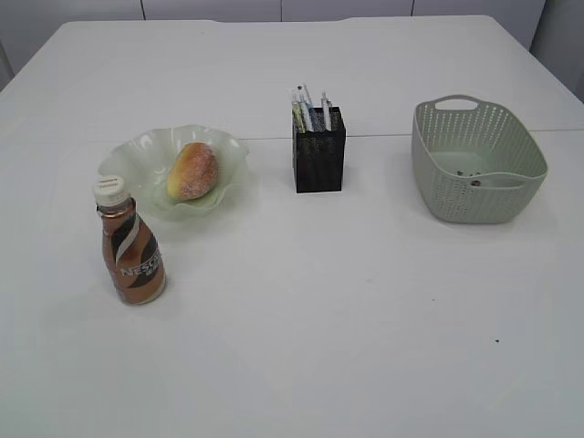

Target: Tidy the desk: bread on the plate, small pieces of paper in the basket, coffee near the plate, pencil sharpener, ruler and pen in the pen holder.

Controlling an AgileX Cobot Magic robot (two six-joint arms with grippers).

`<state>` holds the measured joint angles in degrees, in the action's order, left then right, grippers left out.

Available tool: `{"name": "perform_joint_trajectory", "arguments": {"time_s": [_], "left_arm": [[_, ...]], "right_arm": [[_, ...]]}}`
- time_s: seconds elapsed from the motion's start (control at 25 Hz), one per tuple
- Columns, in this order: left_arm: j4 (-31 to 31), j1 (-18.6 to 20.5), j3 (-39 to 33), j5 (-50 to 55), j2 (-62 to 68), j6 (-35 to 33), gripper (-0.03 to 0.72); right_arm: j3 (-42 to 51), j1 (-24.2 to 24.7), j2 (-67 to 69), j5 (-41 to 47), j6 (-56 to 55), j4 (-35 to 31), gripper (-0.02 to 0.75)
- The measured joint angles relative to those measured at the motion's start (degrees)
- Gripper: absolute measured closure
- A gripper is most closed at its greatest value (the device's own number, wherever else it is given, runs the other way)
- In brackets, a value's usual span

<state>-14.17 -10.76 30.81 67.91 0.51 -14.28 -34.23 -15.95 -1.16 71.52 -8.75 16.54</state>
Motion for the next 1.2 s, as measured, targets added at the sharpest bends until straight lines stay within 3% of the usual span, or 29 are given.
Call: {"name": "perform_joint_trajectory", "arguments": {"time_s": [0.36,0.56,0.96,1.2], "left_arm": [[4.38,0.0,-1.05,-2.42,0.0,-0.55,0.138],[4.74,0.0,-1.05,-2.51,0.0,-0.34,0.138],[4.78,0.14,-1.05,-2.51,0.0,-0.34,0.139],[4.57,5.62,-1.05,-2.51,0.0,-0.34,0.14]], "right_arm": [[5.96,0.0,0.0,-4.39,0.42,-4.69,0.381],[6.29,0.0,0.0,-4.65,7.98,-11.84,0.425],[6.32,0.0,0.0,-4.72,8.75,-12.54,0.43],[6.32,3.66,0.0,-4.86,8.75,-12.54,0.432]]}}
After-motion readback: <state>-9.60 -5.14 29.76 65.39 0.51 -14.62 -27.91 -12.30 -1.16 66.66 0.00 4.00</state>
